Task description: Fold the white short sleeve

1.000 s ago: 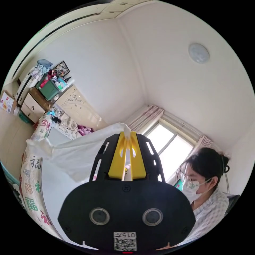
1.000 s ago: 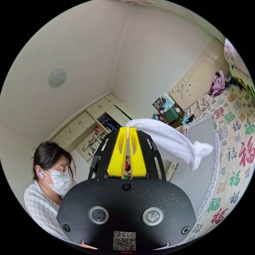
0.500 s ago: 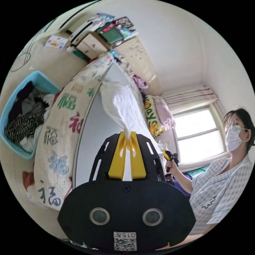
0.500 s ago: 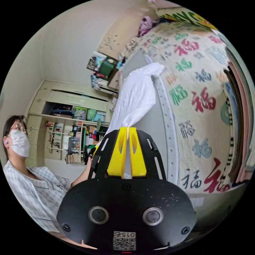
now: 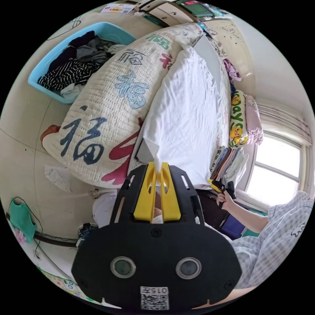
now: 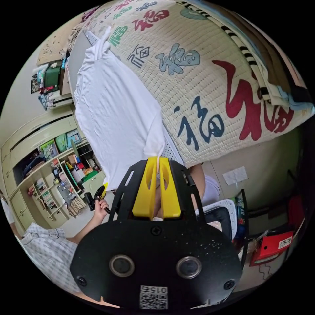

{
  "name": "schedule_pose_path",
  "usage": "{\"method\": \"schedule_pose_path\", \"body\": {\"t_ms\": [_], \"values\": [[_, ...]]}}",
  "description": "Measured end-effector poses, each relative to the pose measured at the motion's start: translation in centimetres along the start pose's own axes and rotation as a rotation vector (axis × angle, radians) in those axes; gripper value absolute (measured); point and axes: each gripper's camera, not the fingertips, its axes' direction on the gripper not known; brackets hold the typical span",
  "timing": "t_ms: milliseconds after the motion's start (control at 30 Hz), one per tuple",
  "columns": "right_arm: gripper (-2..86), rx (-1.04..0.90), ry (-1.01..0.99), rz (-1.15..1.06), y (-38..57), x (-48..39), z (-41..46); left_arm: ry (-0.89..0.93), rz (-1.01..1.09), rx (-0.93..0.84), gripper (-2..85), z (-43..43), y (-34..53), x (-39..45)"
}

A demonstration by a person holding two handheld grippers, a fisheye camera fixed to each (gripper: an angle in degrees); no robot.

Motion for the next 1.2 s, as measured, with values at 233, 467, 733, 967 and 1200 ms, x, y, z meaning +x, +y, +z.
{"method": "schedule_pose_path", "body": {"t_ms": [233, 467, 733, 967, 1200], "values": [[4.2, -0.066, 0.061, 0.044, 0.1, -2.9, 2.7, -0.073, -0.025, -0.081, 3.0, 2.0, -2.6, 0.0], [5.9, 0.086, 0.079, 0.004, -2.6, -3.9, -2.6, -0.203, 0.081, -0.165, 6.9, -0.1, -7.1, 3.4], [6.0, 0.211, -0.024, -0.34, -20.5, -12.0, -3.7, -0.168, 0.645, -0.045, 8.0, 12.1, -24.3, 28.5], [5.8, 0.191, -0.014, -0.462, -32.6, -16.3, -0.9, -0.161, 0.769, -0.135, 9.2, 34.9, -36.6, 51.0], [6.4, 0.141, -0.049, -0.527, -36.2, -15.9, 0.9, -0.469, 0.724, -0.278, 7.1, 49.7, -40.2, 55.3]]}}
